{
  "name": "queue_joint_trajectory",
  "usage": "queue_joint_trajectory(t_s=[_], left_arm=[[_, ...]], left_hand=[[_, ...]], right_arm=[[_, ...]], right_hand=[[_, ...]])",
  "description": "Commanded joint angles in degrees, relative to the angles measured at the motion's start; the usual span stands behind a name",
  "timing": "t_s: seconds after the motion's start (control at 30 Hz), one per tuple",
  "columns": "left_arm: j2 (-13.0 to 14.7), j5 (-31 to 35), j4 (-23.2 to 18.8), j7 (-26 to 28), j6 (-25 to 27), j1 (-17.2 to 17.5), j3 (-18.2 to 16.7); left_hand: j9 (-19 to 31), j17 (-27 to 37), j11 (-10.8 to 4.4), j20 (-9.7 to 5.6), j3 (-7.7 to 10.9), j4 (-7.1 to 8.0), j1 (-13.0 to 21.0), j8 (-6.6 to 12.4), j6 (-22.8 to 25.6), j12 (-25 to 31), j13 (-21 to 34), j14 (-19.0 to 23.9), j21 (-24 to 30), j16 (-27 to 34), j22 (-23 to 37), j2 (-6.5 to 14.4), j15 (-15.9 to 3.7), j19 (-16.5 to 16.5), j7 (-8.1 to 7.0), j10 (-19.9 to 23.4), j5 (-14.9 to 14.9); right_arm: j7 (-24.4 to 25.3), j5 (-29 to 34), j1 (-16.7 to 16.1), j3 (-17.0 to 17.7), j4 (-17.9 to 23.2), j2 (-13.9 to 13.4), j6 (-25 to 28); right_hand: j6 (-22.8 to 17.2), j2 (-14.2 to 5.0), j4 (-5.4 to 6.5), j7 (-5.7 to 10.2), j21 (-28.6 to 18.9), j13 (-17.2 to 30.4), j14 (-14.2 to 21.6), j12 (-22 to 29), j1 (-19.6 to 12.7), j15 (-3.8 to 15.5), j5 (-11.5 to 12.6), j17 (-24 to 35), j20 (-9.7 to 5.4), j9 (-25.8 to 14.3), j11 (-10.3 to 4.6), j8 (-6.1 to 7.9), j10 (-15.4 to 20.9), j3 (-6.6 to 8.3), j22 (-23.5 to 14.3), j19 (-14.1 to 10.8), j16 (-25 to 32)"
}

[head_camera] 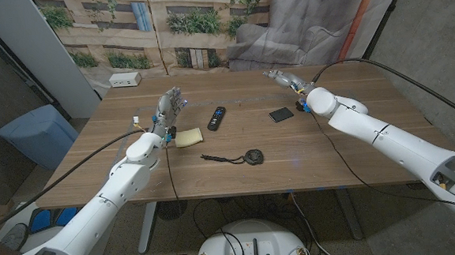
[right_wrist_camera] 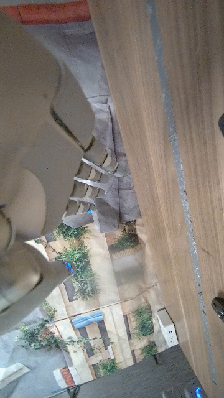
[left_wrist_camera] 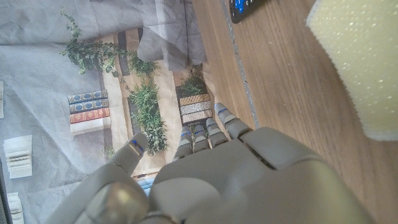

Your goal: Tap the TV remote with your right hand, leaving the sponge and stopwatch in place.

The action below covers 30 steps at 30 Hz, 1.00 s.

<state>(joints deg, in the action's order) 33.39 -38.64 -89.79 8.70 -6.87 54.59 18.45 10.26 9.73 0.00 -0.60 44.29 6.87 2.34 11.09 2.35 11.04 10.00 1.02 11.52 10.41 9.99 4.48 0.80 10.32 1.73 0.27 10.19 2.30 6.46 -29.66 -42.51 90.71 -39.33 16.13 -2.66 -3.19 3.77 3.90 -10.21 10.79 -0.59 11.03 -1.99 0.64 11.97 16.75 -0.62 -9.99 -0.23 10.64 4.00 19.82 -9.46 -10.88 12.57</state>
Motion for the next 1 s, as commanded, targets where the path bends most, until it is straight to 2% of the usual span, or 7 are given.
queue_joint_trajectory(t_s=[0.03,0.23,0.43,0.57,0.83,1.0], left_arm=[[1.5,-0.6,-2.4,0.6,1.7,1.4,-0.6],[1.3,0.7,-0.9,0.2,-1.1,1.2,-0.9],[1.7,0.9,-0.3,-0.1,-1.4,1.0,-1.2],[2.0,0.7,-0.4,-0.4,-1.1,1.1,-1.3],[1.6,0.6,0.0,-1.1,-1.3,0.9,-0.8],[1.3,1.0,0.7,-1.4,-2.2,0.5,-0.6]], left_hand=[[0.2,0.2,0.05,-0.11,0.18,-0.22,0.4,-0.25,0.0,-0.1,0.3,0.2,0.1,0.0,0.2,5.9,-0.01,0.2,-0.13,-0.3,0.0],[0.2,0.2,-0.04,-0.08,0.19,-0.28,0.4,-0.18,0.2,0.0,0.3,0.3,0.1,0.0,0.2,5.9,-0.14,0.3,-0.13,-0.2,0.0],[0.2,0.2,-0.39,-0.20,0.22,-0.42,0.5,-0.10,0.4,0.0,0.3,0.4,0.2,0.0,0.2,5.9,-0.26,0.4,-0.21,0.1,0.0],[0.2,0.2,-0.37,-0.22,0.20,-0.42,0.6,-0.10,0.4,0.0,0.3,0.4,0.2,0.0,0.2,6.0,-0.28,0.4,-0.19,0.1,0.0],[0.2,0.2,-0.22,-0.26,0.20,-0.47,0.6,-0.11,0.4,0.0,0.3,0.4,0.2,0.0,0.2,6.0,-0.31,0.4,-0.18,0.1,0.0],[0.2,0.2,-0.16,-0.24,0.19,-0.51,0.6,-0.11,0.4,0.0,0.3,0.4,0.2,0.0,0.2,6.0,-0.33,0.4,-0.16,0.1,0.0]], right_arm=[[-4.2,12.9,5.5,-6.2,1.0,1.2,5.7],[-6.4,17.4,7.3,-8.7,-0.1,2.9,6.5],[-8.6,21.8,9.0,-11.2,-0.6,4.6,8.4],[-9.7,23.0,9.9,-12.0,-1.8,5.6,7.1],[-12.3,25.4,12.3,-13.9,-4.3,7.9,4.7],[-12.7,25.8,13.5,-14.6,-7.0,9.2,1.5]], right_hand=[[0.1,-0.82,-0.26,1.02,-0.2,0.1,-0.1,0.0,0.0,0.64,0.0,0.1,-0.34,-0.2,-0.42,0.38,0.1,-0.01,-0.2,0.5,-0.2],[0.1,-0.95,-0.12,1.52,0.0,0.1,-0.6,-0.2,0.3,0.44,0.0,0.0,0.03,-0.2,-0.45,0.33,-0.5,-0.17,-0.2,1.3,-0.4],[0.2,-1.05,0.05,2.19,0.1,0.1,-1.5,-0.3,0.6,-0.14,-0.1,0.0,0.27,-0.2,-0.62,0.23,-1.1,-0.40,-0.2,2.4,-0.6],[0.6,-1.22,0.08,2.79,-0.1,0.1,-3.0,-0.8,0.8,-0.44,-0.2,-0.2,1.70,-0.2,-0.78,0.07,-3.3,-0.61,-0.2,2.9,-1.1],[0.8,-1.42,0.25,3.67,0.2,0.1,-4.7,-0.9,1.0,-1.03,-0.2,-0.2,2.01,-0.2,-0.91,0.02,-4.5,-0.82,-0.2,4.4,-1.4],[-0.4,-1.45,0.51,4.01,0.1,0.1,-5.2,-1.1,1.2,-1.28,-0.3,-0.2,2.12,-0.2,-1.04,0.45,-5.9,-1.04,-0.2,4.8,-1.3]])
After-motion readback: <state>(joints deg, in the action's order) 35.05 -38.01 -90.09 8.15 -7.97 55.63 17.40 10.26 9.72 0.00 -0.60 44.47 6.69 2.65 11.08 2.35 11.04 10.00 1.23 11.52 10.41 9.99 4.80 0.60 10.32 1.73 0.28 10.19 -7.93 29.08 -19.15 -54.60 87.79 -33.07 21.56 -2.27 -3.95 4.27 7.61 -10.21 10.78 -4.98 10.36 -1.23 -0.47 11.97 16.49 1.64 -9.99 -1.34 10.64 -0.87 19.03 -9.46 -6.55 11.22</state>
